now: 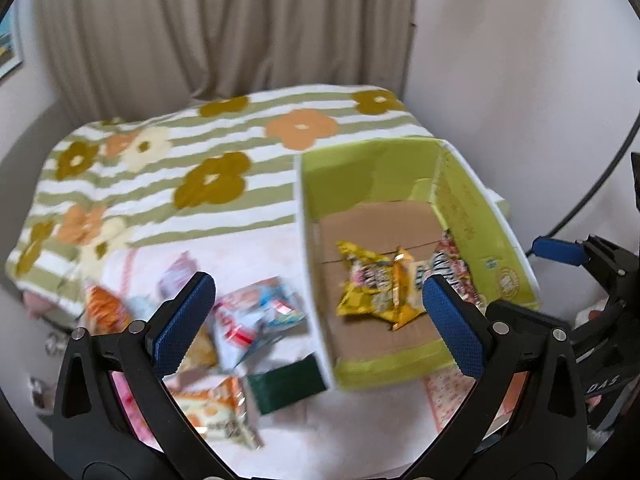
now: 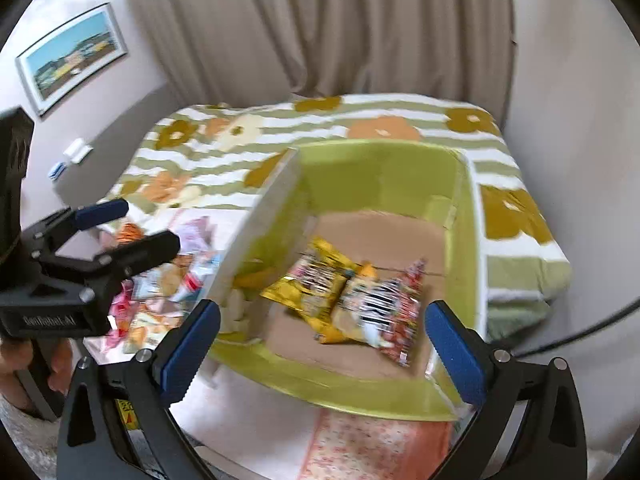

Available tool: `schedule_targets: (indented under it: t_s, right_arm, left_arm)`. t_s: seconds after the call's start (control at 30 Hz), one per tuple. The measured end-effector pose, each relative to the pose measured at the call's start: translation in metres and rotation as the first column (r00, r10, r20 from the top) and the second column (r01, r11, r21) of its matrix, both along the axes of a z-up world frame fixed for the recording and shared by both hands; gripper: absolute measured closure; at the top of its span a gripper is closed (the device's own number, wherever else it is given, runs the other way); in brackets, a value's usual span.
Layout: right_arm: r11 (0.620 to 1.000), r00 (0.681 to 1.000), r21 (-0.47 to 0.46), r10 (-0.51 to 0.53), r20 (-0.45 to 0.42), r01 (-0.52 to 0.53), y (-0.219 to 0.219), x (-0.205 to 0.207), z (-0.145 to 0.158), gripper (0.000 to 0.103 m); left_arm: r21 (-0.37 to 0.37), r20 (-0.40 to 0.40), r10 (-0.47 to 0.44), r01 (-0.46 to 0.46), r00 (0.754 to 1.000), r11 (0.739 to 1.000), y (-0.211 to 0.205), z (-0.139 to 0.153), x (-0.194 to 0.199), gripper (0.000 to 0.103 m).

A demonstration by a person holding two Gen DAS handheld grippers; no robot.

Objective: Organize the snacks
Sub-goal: 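Withdraw both tools from the box back toward the snack tray, then grasp pink wafer pack with left tool while right tool grasps orange-yellow cake bag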

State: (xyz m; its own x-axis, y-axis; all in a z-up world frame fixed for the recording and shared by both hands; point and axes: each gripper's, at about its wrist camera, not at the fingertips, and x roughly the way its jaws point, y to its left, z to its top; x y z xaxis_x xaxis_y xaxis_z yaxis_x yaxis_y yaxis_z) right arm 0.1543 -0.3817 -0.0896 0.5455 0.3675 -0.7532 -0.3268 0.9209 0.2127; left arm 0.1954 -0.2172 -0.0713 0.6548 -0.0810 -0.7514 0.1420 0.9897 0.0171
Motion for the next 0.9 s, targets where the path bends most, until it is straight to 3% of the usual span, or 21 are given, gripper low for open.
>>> schedule_targets:
  t_s: [0.2, 0.5, 0.67, 0.9]
  right_arm:
    - [0.992, 0.994, 0.055, 0.11, 0.03, -0.111, 0.031, -0.014, 0.005, 0.001]
    - [0.981, 0.984, 0.066, 0.18, 0.014, -0.18, 0.087, -0.035, -0.001, 0.001]
    - [0.988, 0.99, 0.063, 0.138, 0.001, -0.138, 0.127, -0.045, -0.01, 0.001]
    - [0.995, 0.991, 0.093, 0.042, -0.125, -0.031, 0.187, -0.054, -0.041, 0.001]
  left_arm:
    - [0.033, 0.019, 0.128, -0.128, 0.992, 0.991, 0.045, 0.002, -0.04, 0.0]
    - [-0.004, -0.017, 0.286, -0.286, 0.958, 0.958, 0.145, -0.012, -0.085, 0.0]
    - [-0.037, -0.087, 0.31, -0.314, 0.947, 0.949, 0.205, -0.033, -0.096, 0.0]
    - [-0.055, -0.211, 0.262, -0.279, 0.942, 0.959, 0.273, -0.069, -0.093, 0.0]
